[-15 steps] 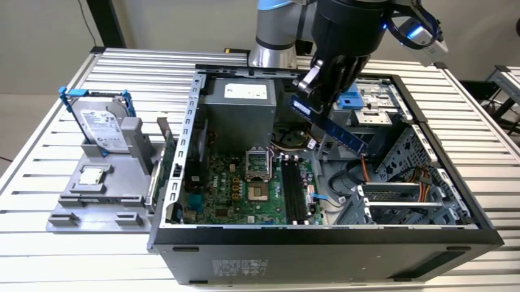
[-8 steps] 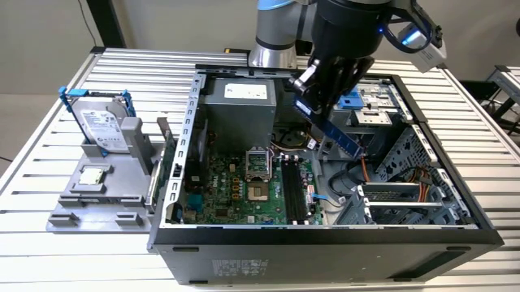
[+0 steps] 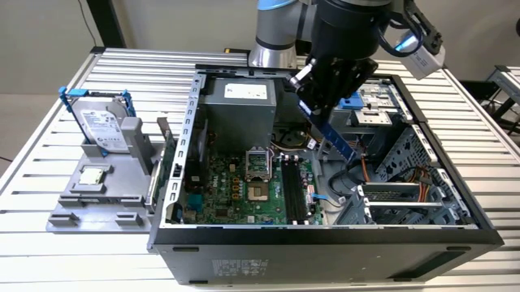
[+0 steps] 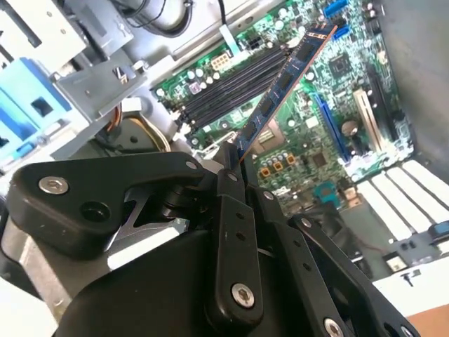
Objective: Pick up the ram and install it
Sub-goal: 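Insert the ram into the slot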
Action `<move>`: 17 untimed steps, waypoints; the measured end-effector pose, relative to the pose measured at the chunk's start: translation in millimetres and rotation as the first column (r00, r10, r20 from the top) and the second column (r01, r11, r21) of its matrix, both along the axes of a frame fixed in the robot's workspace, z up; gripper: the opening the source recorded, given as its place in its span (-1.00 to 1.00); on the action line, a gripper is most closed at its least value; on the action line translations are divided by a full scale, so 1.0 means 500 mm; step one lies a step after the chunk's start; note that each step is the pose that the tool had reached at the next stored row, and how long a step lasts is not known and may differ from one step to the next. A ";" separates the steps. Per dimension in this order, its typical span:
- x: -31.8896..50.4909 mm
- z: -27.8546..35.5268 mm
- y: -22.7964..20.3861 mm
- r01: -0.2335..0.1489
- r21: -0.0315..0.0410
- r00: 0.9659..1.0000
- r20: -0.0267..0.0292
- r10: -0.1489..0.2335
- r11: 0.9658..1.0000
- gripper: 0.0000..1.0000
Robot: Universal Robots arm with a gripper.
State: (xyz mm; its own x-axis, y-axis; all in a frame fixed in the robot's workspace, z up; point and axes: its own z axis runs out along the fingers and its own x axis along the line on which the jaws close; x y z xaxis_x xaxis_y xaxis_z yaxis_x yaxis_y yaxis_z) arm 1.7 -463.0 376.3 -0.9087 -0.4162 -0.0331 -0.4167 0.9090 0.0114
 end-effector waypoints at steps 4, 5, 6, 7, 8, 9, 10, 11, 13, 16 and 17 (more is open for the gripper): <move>0.000 -0.002 0.0000 0.065 0.000 0.998 0.000 -0.065 0.998 -1.00; 0.000 -0.003 -0.0001 0.078 0.000 0.997 -0.001 -0.078 0.997 -1.00; 0.000 -0.003 -0.0001 0.090 0.000 0.996 -0.001 -0.090 0.996 -1.00; 0.000 -0.003 -0.0001 0.103 0.000 0.995 -0.002 -0.103 0.995 -1.00; 0.000 -0.004 -0.0001 0.117 0.000 0.993 -0.002 -0.117 0.993 -1.00; 0.000 -0.004 0.0000 0.131 0.000 0.991 -0.002 -0.131 0.991 -1.00; 0.000 -0.004 -0.0001 0.144 0.000 0.990 -0.002 -0.144 0.990 -1.00; 0.000 -0.004 -0.0001 0.158 0.000 0.987 -0.002 -0.158 0.987 -1.00; 0.000 -0.005 -0.0001 0.185 0.000 0.983 -0.002 -0.185 0.983 -1.00; 0.000 -0.005 -0.0001 0.220 0.000 0.975 -0.003 -0.220 0.975 -1.00; 0.000 -0.006 -0.0001 0.231 0.000 0.973 -0.003 -0.231 0.973 -1.00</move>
